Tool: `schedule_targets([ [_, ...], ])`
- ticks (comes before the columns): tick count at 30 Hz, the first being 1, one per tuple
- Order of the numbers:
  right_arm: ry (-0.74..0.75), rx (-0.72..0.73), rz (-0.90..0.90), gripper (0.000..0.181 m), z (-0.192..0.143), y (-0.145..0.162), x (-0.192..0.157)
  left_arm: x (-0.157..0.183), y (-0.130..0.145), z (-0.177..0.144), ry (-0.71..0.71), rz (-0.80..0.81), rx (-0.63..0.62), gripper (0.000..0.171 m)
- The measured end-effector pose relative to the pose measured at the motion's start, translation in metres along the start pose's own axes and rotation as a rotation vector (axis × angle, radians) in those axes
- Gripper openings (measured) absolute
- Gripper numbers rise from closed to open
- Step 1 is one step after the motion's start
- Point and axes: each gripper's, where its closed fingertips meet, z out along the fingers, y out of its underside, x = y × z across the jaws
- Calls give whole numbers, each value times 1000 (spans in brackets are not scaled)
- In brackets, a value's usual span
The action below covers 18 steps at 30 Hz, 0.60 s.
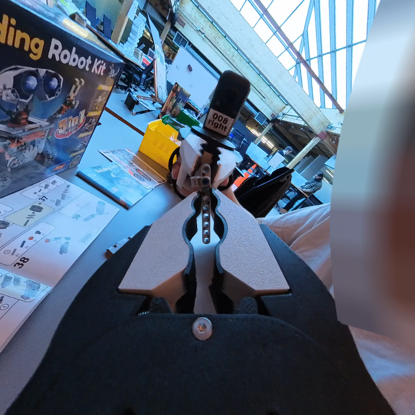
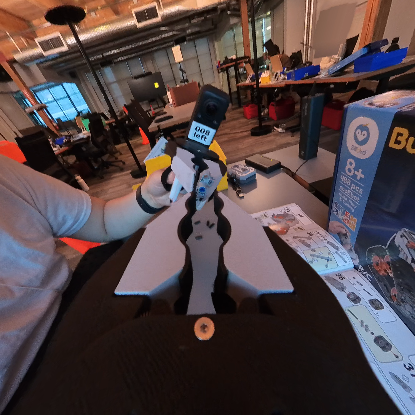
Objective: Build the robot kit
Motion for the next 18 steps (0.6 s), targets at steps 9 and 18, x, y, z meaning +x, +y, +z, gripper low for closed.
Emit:
schedule_targets([
  [9, -5, 125, 48, 14, -7, -22, -2, 9, -10, -10, -71, 127, -5, 5],
  [18, 47, 106, 14, 14, -10, -21, 4, 9, -15, -20, -75, 121, 2, 5],
])
